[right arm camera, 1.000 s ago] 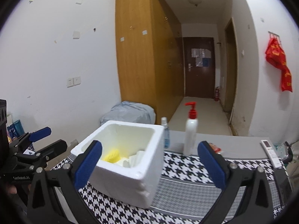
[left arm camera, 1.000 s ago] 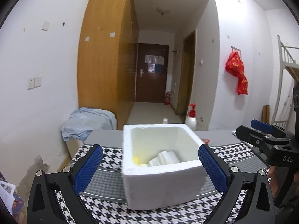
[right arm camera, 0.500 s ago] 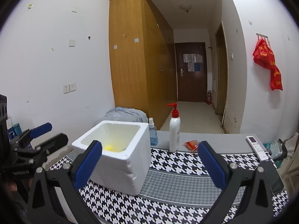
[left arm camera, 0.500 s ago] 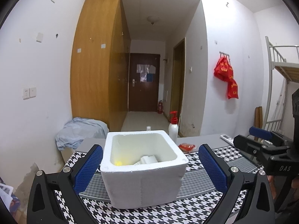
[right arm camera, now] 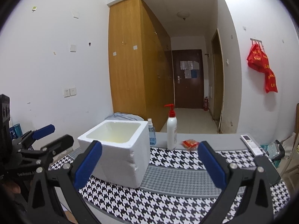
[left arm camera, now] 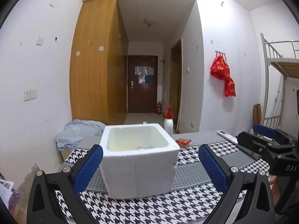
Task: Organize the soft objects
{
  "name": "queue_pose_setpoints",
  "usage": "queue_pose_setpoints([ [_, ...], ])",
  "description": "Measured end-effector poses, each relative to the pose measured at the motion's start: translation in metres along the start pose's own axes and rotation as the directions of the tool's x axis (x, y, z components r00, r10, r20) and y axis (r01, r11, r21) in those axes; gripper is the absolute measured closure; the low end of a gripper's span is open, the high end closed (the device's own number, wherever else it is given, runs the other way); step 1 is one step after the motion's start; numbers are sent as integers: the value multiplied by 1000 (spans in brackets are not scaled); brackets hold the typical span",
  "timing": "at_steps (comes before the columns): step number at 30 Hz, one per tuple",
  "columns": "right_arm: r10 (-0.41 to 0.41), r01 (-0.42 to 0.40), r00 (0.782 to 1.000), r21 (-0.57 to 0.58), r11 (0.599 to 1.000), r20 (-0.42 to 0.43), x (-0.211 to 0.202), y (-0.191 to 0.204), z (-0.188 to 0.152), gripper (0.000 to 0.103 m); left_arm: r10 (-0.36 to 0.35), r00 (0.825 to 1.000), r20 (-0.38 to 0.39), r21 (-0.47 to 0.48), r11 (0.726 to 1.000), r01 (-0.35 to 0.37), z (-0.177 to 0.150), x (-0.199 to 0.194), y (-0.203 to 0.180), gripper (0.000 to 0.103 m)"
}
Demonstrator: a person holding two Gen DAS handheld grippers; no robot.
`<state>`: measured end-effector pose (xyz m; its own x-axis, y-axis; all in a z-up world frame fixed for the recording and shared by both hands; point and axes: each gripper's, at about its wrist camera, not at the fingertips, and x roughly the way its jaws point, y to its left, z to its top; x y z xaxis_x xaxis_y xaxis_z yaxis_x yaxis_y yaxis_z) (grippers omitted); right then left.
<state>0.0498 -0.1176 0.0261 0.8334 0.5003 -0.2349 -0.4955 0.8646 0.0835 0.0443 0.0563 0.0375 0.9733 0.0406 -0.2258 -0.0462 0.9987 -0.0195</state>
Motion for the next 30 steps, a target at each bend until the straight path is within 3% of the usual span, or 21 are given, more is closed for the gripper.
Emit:
queue_pose_setpoints([
  [30, 4, -4, 1000, 41, 999, -4, -46, 16, -66, 0, -14, 1000, 20, -2, 1000, 14, -63, -59, -8, 1],
])
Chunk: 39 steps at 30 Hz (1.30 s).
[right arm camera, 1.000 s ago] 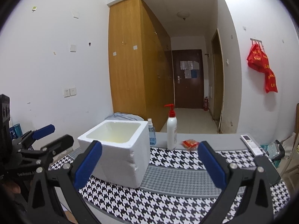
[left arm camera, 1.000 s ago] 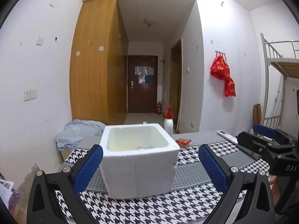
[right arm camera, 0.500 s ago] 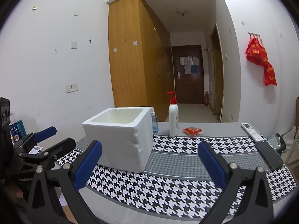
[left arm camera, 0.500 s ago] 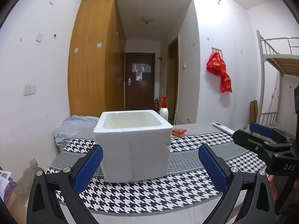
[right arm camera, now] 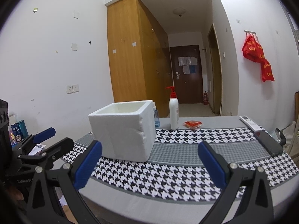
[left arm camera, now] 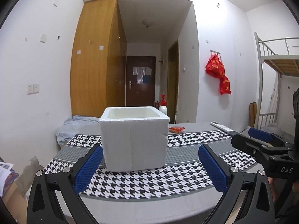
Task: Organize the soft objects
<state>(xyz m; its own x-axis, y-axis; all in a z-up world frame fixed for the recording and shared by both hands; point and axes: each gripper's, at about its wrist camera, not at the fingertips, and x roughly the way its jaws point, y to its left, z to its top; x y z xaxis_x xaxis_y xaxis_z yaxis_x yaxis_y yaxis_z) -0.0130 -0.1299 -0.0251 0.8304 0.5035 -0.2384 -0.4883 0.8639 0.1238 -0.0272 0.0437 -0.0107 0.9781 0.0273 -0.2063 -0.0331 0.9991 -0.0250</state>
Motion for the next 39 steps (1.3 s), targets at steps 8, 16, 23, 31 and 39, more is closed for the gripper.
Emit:
queue_pose_setpoints([
  [8, -18, 20, 998, -25, 999, 59, -45, 15, -3, 0, 4, 999, 52, 10, 1000, -5, -3, -40, -5, 1],
  [16, -14, 17, 997, -37, 999, 80, -60, 19, -6, 0, 20, 996, 83, 29, 999, -23, -4, -57, -11, 1],
  [23, -29, 32, 997, -33, 999, 66, -56, 17, -7, 0, 41, 998, 57, 34, 998, -43, -7, -49, -9, 1],
  [31, -31, 32, 998, -25, 999, 62, -59, 16, -11, 0, 60, 996, 61, 38, 997, -62, -6, -53, -8, 1],
  [39, -20, 22, 998, -43, 999, 54, -57, 20, -12, 0, 55, 997, 57, 33, 998, -57, -8, -53, -6, 1],
])
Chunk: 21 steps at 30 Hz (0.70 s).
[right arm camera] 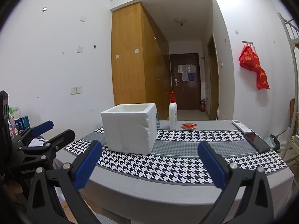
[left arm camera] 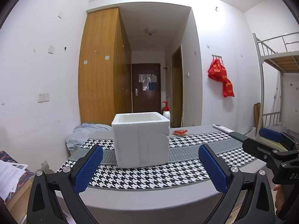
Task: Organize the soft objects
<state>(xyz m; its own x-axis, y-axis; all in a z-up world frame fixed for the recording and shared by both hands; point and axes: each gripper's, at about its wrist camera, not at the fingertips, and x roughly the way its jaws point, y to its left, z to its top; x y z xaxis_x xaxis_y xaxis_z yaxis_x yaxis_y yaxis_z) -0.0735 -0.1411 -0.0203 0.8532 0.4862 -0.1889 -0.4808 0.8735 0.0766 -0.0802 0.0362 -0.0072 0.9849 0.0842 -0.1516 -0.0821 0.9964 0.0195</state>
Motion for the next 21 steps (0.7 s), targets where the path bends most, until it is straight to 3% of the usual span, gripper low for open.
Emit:
queue_pose_setpoints([
  [21, -2, 2, 1000, -11, 1000, -8, 1, 2, 0, 0, -15, 1000, 1, 9, 1000, 15, 0, -4, -1, 1],
])
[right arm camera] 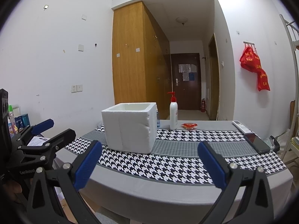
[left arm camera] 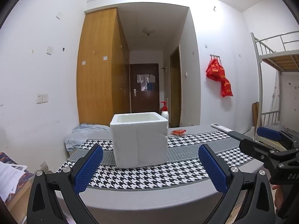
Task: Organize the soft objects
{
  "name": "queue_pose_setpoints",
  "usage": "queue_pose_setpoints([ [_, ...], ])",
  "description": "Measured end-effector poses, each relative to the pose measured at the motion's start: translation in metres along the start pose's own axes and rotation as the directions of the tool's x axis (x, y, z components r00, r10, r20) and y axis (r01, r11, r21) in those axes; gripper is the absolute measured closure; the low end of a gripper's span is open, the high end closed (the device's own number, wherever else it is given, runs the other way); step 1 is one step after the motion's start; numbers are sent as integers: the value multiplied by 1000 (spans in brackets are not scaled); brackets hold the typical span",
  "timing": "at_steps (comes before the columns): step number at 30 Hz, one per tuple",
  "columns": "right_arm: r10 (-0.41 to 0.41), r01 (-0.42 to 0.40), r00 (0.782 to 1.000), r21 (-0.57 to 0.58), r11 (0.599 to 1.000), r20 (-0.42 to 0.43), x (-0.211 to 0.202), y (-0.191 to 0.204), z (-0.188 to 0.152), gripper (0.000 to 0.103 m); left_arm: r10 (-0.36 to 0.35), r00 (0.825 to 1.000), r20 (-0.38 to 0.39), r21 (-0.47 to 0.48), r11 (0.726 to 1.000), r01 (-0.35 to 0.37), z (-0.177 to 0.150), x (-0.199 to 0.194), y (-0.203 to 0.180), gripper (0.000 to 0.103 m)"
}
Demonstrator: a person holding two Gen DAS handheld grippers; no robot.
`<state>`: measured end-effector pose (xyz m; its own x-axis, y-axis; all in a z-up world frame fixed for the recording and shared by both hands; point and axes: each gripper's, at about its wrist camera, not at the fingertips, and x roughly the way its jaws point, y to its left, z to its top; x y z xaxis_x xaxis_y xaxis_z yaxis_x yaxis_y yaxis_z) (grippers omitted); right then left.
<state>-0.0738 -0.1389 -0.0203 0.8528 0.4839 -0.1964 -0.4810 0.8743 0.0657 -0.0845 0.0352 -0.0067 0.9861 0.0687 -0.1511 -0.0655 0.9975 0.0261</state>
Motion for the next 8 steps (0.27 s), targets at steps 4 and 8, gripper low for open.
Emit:
queue_pose_setpoints([
  [4, -2, 2, 1000, 0, 1000, 0, 0, 0, 0, 0, 4, 1000, -1, 0, 1000, -4, 0, 1, 0, 1],
  [8, -1, 1, 1000, 0, 1000, -3, -1, -1, -1, 0, -1, 1000, -4, -1, 1000, 1, 0, 2, 0, 1],
])
